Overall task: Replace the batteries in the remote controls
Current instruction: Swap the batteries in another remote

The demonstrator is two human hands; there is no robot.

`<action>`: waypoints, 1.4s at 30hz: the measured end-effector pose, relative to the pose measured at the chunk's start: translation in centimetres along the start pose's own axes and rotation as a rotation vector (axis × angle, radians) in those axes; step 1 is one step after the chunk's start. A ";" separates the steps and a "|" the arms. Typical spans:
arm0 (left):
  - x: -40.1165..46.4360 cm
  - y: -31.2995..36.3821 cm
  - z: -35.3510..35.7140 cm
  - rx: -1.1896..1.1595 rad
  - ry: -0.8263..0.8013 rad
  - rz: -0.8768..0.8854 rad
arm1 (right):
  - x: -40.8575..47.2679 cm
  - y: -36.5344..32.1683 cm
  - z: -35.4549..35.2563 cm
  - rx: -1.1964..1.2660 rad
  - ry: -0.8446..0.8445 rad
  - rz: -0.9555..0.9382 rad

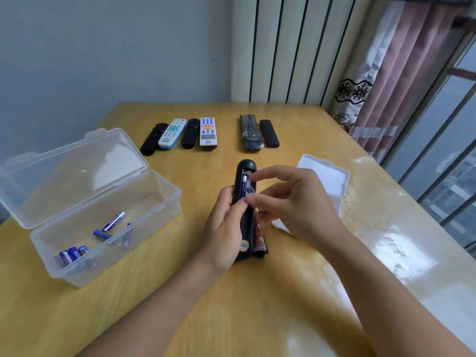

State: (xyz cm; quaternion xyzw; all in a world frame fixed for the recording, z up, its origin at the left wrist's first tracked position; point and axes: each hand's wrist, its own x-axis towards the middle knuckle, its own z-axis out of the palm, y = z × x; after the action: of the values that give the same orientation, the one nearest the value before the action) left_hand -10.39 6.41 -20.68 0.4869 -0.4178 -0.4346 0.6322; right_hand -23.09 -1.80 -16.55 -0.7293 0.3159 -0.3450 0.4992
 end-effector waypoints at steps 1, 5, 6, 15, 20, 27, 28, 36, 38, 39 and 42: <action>0.0 -0.1 -0.1 0.019 0.002 0.019 | 0.0 0.1 0.2 -0.018 0.012 0.009; 0.0 -0.7 -0.2 0.160 -0.017 0.086 | -0.1 0.2 0.6 -0.031 0.111 0.026; 0.0 -0.8 -0.2 0.188 -0.021 0.097 | -0.1 0.2 0.7 -0.029 0.127 0.027; 0.1 -1.1 -0.8 0.320 -0.014 0.178 | 0.1 0.3 1.1 0.044 0.143 0.075; 0.1 -1.1 -0.8 0.341 -0.014 0.170 | 0.2 0.4 0.9 0.058 0.093 0.092; 0.3 -0.5 -0.8 0.080 -0.044 0.071 | 0.3 0.2 0.0 0.050 0.132 0.074; 0.3 -0.4 -0.8 0.057 -0.049 0.060 | 0.2 0.2 0.0 0.059 0.098 0.091; 0.4 0.1 -1.0 0.019 -0.041 0.008 | 0.1 0.2 0.4 -0.026 0.057 0.052; 0.6 0.2 -1.1 -0.002 -0.005 -0.013 | -0.1 0.1 0.5 -0.102 0.093 0.022; 0.7 0.3 -1.2 -0.018 0.022 -0.026 | -0.1 0.0 0.5 -0.167 0.126 0.001; 1.2 0.6 -1.9 -0.075 0.097 -0.069 | -0.5 -0.1 0.6 -0.444 0.200 -0.087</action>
State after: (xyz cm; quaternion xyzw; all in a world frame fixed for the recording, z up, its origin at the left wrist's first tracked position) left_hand -8.17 5.82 -20.25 0.4976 -0.3530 -0.4473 0.6540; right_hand -22.90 -1.05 -16.76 -0.7962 0.4002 -0.3589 0.2775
